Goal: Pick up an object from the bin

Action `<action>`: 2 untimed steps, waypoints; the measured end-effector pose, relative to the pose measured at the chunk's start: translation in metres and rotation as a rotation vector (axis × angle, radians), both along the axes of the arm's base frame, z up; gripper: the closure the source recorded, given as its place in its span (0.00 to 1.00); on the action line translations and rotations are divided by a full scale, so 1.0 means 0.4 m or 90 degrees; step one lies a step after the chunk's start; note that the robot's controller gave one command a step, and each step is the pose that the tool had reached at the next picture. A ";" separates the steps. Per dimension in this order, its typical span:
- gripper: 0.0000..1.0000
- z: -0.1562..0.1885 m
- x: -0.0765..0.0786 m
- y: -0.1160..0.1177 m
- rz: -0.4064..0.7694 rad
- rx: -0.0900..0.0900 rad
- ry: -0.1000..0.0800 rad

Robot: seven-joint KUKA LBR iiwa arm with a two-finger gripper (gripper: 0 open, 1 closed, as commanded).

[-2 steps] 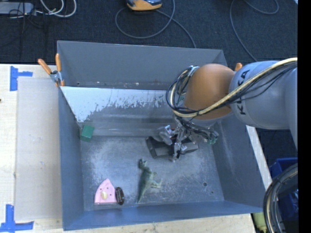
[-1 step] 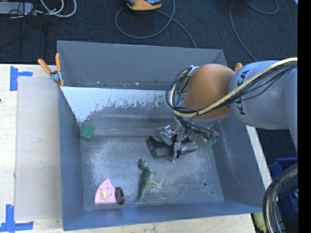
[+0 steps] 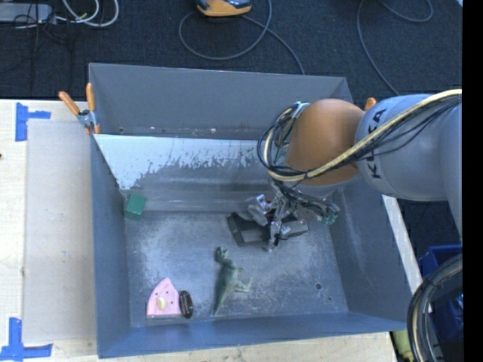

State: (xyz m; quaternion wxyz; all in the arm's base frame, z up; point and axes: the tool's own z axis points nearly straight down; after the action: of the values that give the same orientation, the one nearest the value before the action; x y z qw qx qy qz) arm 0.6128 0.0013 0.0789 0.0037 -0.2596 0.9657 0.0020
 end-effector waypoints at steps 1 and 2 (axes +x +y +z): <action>1.00 0.000 0.000 0.000 -0.001 0.000 0.000; 1.00 0.000 0.000 0.000 -0.001 0.000 0.000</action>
Offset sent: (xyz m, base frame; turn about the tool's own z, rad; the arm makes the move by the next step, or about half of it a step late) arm 0.0000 0.0000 0.0000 0.0000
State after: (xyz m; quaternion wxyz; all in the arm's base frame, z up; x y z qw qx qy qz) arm 0.6128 0.0013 0.0789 0.0037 -0.2588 0.9659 0.0021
